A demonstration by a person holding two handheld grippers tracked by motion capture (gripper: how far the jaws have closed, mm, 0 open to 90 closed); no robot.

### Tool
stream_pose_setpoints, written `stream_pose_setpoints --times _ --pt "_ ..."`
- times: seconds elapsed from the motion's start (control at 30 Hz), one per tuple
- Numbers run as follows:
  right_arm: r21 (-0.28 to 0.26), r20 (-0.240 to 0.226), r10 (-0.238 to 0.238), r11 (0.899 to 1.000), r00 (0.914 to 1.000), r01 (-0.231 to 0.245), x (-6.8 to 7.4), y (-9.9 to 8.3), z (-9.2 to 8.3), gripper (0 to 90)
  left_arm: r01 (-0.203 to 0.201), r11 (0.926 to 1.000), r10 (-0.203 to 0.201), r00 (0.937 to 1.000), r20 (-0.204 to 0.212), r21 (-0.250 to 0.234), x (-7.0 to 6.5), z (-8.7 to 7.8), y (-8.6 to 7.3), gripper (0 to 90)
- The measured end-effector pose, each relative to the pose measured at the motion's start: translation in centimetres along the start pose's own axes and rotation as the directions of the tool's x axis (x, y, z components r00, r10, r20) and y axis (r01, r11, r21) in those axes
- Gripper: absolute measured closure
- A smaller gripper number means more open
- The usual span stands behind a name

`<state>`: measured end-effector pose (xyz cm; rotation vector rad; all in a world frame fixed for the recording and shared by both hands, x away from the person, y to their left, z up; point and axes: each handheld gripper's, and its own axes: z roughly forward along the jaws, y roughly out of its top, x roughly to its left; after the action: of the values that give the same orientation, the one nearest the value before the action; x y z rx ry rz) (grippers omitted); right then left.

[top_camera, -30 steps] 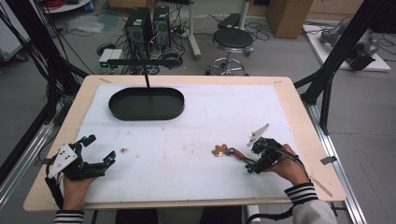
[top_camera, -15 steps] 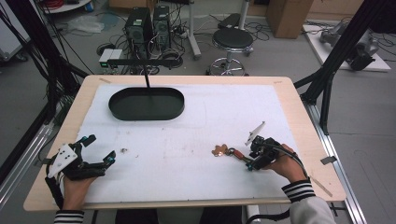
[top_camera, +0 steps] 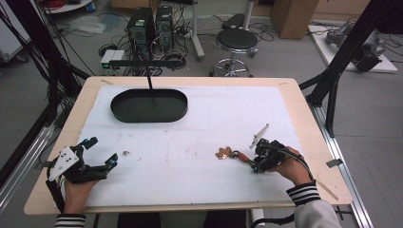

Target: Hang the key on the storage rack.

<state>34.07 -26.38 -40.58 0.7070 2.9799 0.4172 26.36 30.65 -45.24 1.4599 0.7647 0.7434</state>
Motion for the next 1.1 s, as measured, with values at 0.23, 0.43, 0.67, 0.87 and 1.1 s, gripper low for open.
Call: stream_pose_setpoints --times 0.23,0.43,0.67,0.87,1.1 --pt "0.024 -0.007 0.016 1.0 0.9998 -0.016 0.1 0.4 0.2 78.1 0.0 1.0 0.0 1.0 0.0 0.0 0.0 0.0 0.0 1.7" --pt "0.022 -0.015 0.035 0.999 0.9993 -0.034 0.1 0.3 0.1 78.9 0.0 1.0 0.0 1.0 0.001 -0.001 0.0 0.0 0.0 1.7" --pt "-0.028 -0.038 0.058 0.998 0.9976 -0.059 -0.2 -0.1 0.0 79.0 0.0 1.0 0.0 1.0 0.001 -0.001 0.0 0.0 0.0 1.7" --pt "-0.122 -0.107 0.102 0.986 0.9891 -0.115 -0.5 -0.3 -0.5 79.1 -0.015 0.9998 0.015 0.9999 -0.001 0.016 -0.1 0.1 0.1 1.7" --pt "-0.224 -0.13 0.094 0.967 0.9871 -0.122 -0.4 0.0 -1.2 79.5 -0.028 0.9987 0.028 0.9996 0.006 0.042 -0.2 0.4 0.2 1.7"
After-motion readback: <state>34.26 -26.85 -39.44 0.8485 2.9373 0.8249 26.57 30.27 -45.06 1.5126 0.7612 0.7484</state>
